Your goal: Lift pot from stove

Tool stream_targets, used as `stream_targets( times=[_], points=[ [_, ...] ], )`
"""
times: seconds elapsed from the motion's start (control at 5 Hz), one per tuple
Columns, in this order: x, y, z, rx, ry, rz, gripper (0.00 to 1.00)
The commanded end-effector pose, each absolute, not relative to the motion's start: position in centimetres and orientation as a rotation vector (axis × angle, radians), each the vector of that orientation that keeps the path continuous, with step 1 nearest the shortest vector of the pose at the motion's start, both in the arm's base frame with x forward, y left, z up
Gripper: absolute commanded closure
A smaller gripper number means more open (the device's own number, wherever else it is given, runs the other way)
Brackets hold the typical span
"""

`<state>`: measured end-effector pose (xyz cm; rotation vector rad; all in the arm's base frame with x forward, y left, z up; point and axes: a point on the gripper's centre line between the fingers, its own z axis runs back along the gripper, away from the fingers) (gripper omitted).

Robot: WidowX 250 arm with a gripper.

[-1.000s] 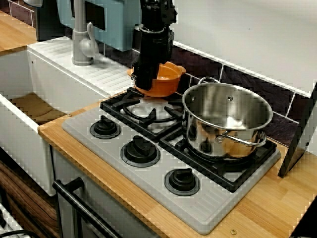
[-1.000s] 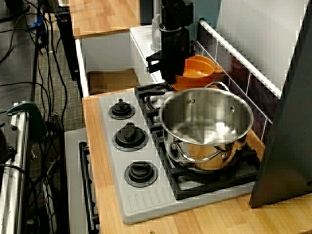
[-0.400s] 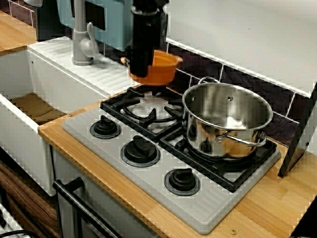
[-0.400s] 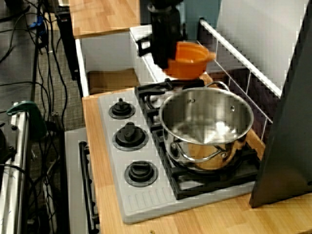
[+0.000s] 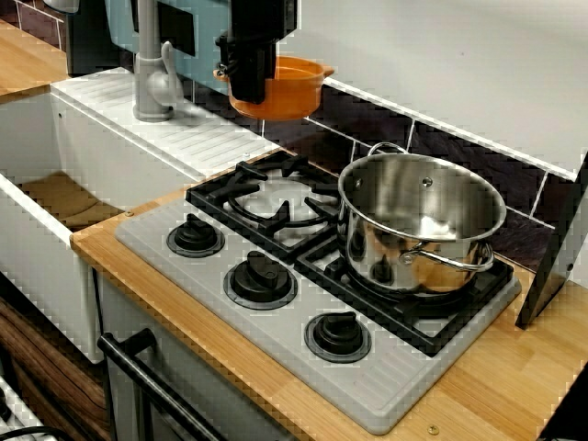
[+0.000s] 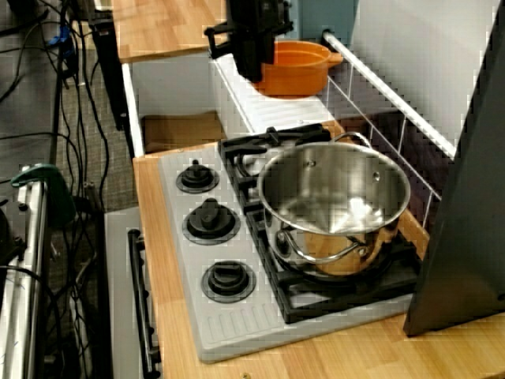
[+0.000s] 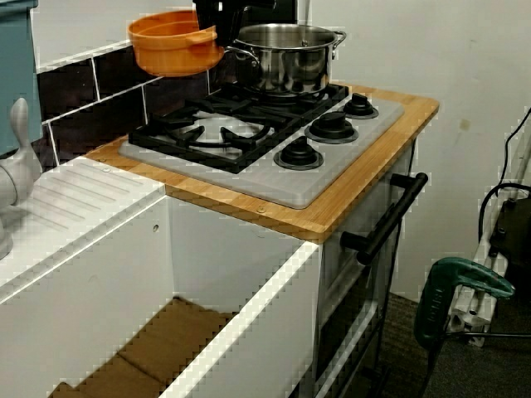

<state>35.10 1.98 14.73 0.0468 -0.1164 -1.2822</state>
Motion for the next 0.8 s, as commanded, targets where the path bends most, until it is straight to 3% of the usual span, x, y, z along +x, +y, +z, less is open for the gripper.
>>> stream_targets(
  times=[0.0,0.6],
  points=[
    [33.5,2.4,21.5,0.141,-0.261,-1.290,1.00],
    [30.6,1.0,26.0,0.163,-0.350,-1.322,1.00]
  ],
)
